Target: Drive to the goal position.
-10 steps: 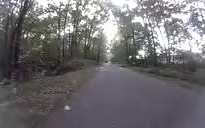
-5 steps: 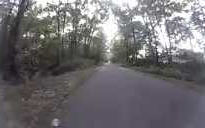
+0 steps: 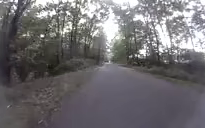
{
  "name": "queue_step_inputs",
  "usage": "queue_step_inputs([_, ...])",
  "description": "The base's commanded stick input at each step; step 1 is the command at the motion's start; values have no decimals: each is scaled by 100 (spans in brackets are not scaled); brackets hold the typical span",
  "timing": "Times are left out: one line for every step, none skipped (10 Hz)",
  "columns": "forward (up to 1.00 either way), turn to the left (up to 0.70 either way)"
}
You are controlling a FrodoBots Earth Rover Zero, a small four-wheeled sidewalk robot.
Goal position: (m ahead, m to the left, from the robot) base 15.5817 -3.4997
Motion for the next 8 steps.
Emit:
queue_step_inputs([70, 2])
queue_step_inputs([70, 10])
queue_step_inputs([70, 18])
queue_step_inputs([70, 24])
queue_step_inputs([70, 9])
queue_step_inputs([70, -1])
queue_step_inputs([70, -1])
queue_step_inputs([70, -1])
